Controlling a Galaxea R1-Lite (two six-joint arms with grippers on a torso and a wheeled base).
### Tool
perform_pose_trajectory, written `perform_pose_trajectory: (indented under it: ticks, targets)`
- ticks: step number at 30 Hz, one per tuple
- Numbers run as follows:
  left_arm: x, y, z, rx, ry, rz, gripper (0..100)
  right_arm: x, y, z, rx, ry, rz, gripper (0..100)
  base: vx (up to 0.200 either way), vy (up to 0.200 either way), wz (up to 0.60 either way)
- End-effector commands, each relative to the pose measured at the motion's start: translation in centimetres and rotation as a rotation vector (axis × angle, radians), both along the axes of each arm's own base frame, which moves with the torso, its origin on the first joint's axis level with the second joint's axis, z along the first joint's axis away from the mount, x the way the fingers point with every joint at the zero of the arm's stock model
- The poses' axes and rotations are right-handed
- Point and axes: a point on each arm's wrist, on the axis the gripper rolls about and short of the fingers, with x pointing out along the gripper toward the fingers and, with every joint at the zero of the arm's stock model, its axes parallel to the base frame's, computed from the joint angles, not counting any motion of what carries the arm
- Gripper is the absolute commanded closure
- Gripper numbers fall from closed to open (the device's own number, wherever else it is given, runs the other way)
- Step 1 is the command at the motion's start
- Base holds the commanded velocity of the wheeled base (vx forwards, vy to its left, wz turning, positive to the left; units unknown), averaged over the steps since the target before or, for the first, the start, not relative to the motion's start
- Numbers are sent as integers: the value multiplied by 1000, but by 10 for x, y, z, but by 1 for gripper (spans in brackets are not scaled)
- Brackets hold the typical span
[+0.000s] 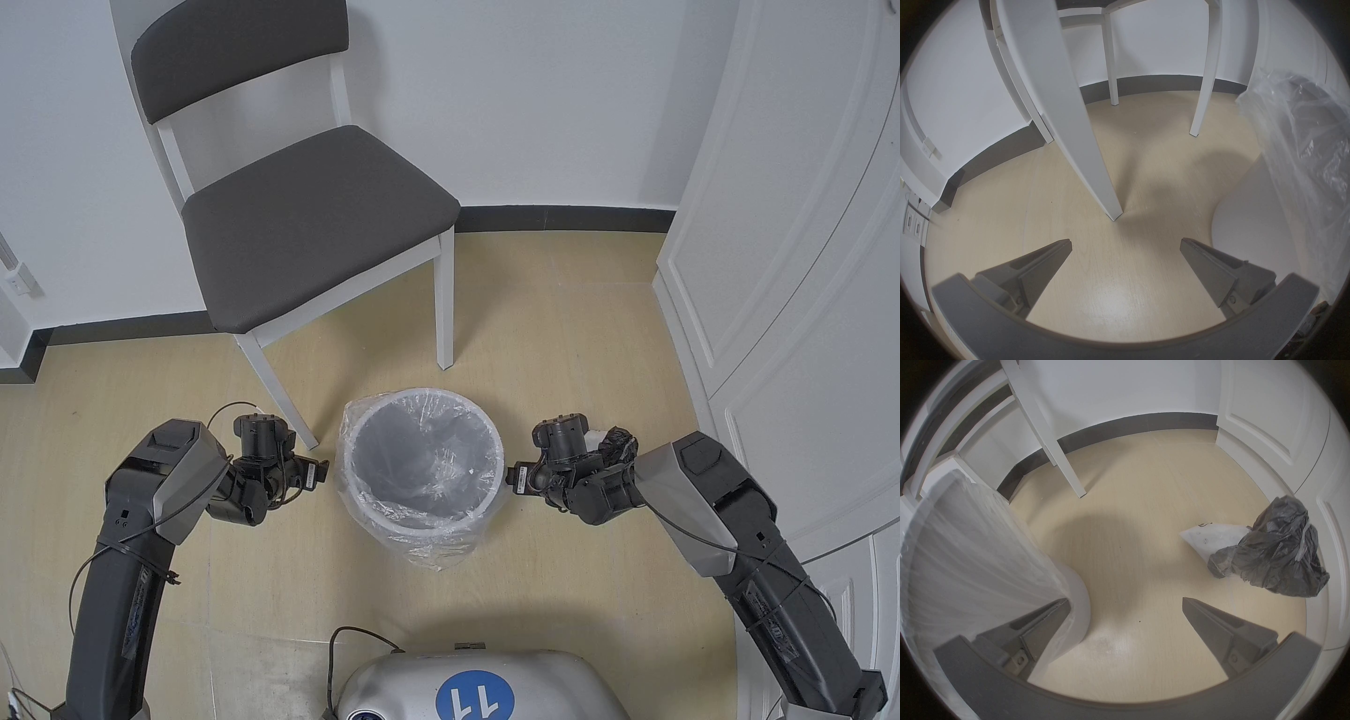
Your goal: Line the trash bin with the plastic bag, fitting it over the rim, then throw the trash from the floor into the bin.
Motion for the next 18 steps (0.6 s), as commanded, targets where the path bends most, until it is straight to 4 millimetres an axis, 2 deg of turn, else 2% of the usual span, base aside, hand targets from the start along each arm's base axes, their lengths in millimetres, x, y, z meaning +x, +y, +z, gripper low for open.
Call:
perform_pose_trajectory:
  ticks: [1,4,5,7,10,11,13,15,16,18]
  targets:
    - [0,0,-1,0,2,0,0,-1,-1,-14,-7,18,2,0,0,0,0]
    - [0,0,-1,-3,2,2,0,1,-2,-7,-7,1,-9,0,0,0,0]
    - [0,0,-1,-6,1,2,0,3,-2,10,3,-25,-16,0,0,0,0]
    - [0,0,-1,-9,-2,3,0,2,-4,21,4,-33,-19,0,0,0,0]
    - [2,4,1,-13,-80,-10,0,-7,-10,56,12,-54,-27,0,0,0,0]
    - [2,5,0,-14,-89,-12,0,-8,-11,58,11,-53,-29,0,0,0,0]
    - [3,12,7,12,-185,-20,0,-25,-18,75,8,-51,-35,0,0,0,0]
    - [-1,15,8,33,-195,-24,0,-35,-20,80,9,-56,-40,0,0,0,0]
    - [-8,17,20,79,-210,-41,0,-52,-24,86,10,-85,-51,0,0,0,0]
    - [-16,18,43,116,-228,-56,0,-70,-29,93,27,-153,-47,0,0,0,0]
